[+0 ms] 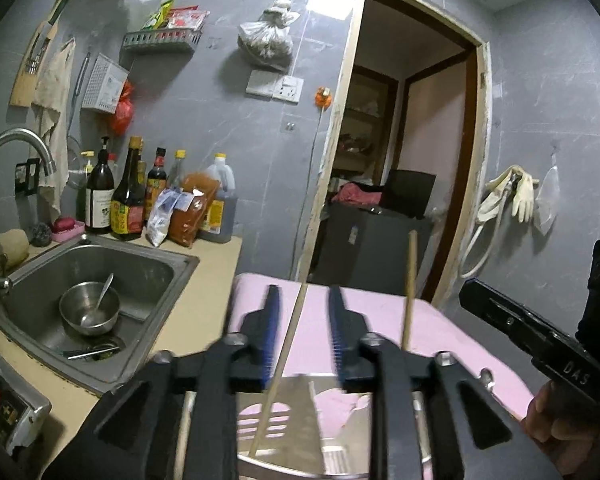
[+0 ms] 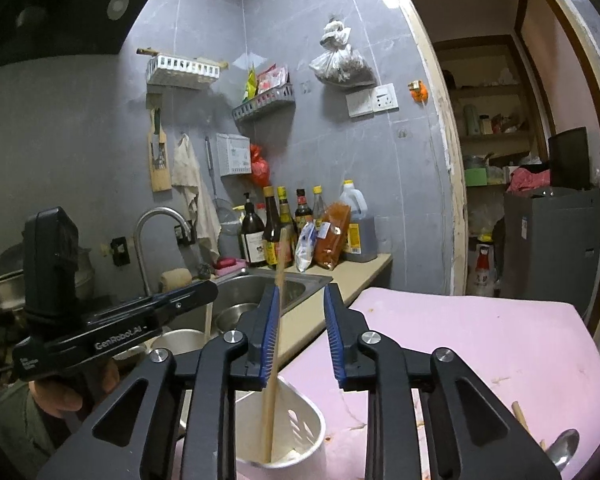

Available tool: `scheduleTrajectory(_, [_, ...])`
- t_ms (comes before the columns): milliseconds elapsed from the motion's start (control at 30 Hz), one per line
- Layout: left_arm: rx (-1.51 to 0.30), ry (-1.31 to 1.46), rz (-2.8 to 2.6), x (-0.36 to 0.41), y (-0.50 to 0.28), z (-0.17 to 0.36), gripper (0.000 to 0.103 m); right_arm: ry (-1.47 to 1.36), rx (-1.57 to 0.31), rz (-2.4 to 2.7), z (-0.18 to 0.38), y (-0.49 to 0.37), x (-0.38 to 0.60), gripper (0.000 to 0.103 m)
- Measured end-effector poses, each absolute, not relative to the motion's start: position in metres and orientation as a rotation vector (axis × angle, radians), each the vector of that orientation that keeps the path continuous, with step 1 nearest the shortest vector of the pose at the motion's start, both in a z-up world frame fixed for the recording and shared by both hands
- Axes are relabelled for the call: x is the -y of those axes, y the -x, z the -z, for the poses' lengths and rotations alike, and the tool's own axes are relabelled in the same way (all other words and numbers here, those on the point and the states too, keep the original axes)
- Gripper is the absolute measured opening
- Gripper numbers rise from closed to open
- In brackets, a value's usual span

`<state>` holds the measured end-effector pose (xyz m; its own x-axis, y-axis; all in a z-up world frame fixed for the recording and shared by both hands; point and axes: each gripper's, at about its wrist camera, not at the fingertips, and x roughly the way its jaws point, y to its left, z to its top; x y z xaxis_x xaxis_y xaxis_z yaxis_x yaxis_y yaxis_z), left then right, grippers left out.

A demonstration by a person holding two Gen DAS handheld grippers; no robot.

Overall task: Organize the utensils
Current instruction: 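Lift both chopsticks over the white holder and open both tools to drop them in, then move both open tools back over the utensil pile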

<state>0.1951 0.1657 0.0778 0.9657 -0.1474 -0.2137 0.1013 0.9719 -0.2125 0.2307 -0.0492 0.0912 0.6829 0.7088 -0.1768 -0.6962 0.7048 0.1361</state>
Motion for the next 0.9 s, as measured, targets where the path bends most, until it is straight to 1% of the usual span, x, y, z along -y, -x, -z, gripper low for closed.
scheduleTrajectory(67, [-0.210,0.213,0.144,-0.161,-0.190,-0.086,0.029,-0.061,-0.208,-0.774,-0.096,-0.228,0.056,0.027])
scheduleTrajectory(100, [-0.200,0.218,0.149,-0.158,-0.188,-0.090,0.033,-0.062,-0.194,-0.760,-0.100,-0.226,0.062,0.033])
scheduleTrajectory(133, [-0.187,0.222,0.153,-0.153,-0.185,-0.095,0.041,-0.065,-0.185,-0.752,-0.101,-0.225,0.066,0.040])
scheduleTrajectory(167, [-0.174,0.225,0.158,-0.148,-0.183,-0.099,0.044,-0.070,-0.172,-0.739,-0.105,-0.223,0.073,0.043])
scheduleTrajectory(200, [-0.164,0.227,0.165,-0.144,-0.181,-0.102,0.051,-0.071,-0.160,-0.724,-0.109,-0.221,0.080,0.047])
scheduleTrajectory(233, [-0.156,0.229,0.175,-0.138,-0.179,-0.106,0.056,-0.071,-0.152,-0.716,-0.111,-0.220,0.086,0.049])
scheduleTrajectory(267, [-0.151,0.231,0.182,-0.132,-0.178,-0.109,0.058,-0.067,-0.141,-0.704,-0.115,-0.219,0.093,0.050])
scheduleTrajectory(300, [-0.149,0.231,0.188,-0.127,-0.177,-0.112,0.061,-0.059,-0.130,-0.689,-0.119,-0.218,0.100,0.054])
scheduleTrajectory(333, [-0.148,0.230,0.200,-0.120,-0.176,-0.114,0.065,-0.052,-0.120,-0.674,-0.121,-0.216,0.108,0.060])
scheduleTrajectory(367, [-0.148,0.227,0.211,-0.115,-0.176,-0.116,0.069,-0.049,-0.110,-0.660,-0.123,-0.215,0.115,0.064])
scheduleTrajectory(433, [-0.144,0.219,0.232,-0.102,-0.175,-0.117,0.082,-0.044,-0.095,-0.634,-0.126,-0.212,0.130,0.075])
scheduleTrajectory(600, [-0.153,0.189,0.285,-0.066,-0.174,-0.119,0.092,-0.035,-0.084,-0.552,-0.129,-0.205,0.172,0.091])
scheduleTrajectory(700, [-0.164,0.179,0.309,-0.048,-0.176,-0.117,0.095,-0.027,-0.089,-0.514,-0.128,-0.202,0.194,0.102])
scheduleTrajectory(900, [-0.207,0.142,0.353,-0.013,-0.181,-0.110,0.096,0.011,-0.112,-0.453,-0.120,-0.200,0.225,0.103])
